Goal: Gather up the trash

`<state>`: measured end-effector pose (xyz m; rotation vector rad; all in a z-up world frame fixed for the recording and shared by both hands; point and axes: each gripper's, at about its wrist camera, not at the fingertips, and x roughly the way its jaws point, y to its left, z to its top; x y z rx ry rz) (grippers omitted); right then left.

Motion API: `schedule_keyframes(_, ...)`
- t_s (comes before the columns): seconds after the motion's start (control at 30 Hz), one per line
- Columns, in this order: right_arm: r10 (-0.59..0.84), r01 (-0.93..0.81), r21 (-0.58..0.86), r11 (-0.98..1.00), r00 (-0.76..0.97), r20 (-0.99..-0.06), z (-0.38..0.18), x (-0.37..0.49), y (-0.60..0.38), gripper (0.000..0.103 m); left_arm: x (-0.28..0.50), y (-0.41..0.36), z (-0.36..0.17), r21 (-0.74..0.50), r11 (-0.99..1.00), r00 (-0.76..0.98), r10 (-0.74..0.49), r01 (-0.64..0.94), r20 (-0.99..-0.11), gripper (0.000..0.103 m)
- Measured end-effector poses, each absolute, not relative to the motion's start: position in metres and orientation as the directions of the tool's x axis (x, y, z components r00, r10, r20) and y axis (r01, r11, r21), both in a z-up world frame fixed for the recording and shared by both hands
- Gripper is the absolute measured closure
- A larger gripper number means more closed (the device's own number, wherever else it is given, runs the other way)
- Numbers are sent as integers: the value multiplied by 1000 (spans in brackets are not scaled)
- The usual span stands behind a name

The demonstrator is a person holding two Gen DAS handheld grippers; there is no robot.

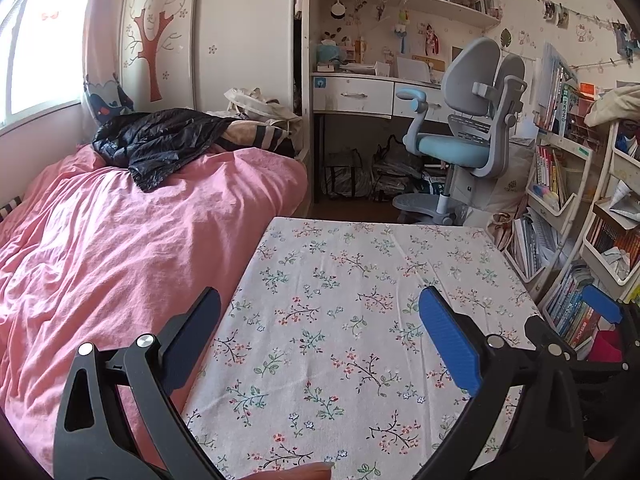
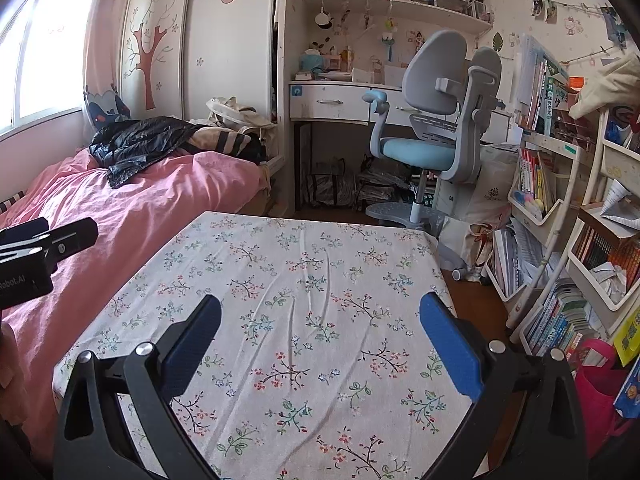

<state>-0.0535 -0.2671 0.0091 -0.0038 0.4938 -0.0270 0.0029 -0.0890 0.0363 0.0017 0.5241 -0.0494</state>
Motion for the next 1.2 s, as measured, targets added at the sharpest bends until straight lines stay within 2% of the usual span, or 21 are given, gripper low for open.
schedule_keyframes(0.5,-27,22,-17,1000,874,-485,3,-54,-272,7,2,-90,36,-38,997,866,-82,73,-494,7)
schedule_keyframes(0.77,-26,15,-27,1000,868,-497,0,-51,-273,7,1,-82,31,-103,992,867,-114,73,-486,7)
schedule_keyframes(1.07,-40,36,-17,999,824,-565,-16,-37,-286,7,6,-82,27,12,1000,861,2,5,-508,7)
schedule_keyframes(1.2,-70,81,-11,997,771,-633,-35,-12,-301,7,17,-78,22,33,999,825,22,-4,-565,7)
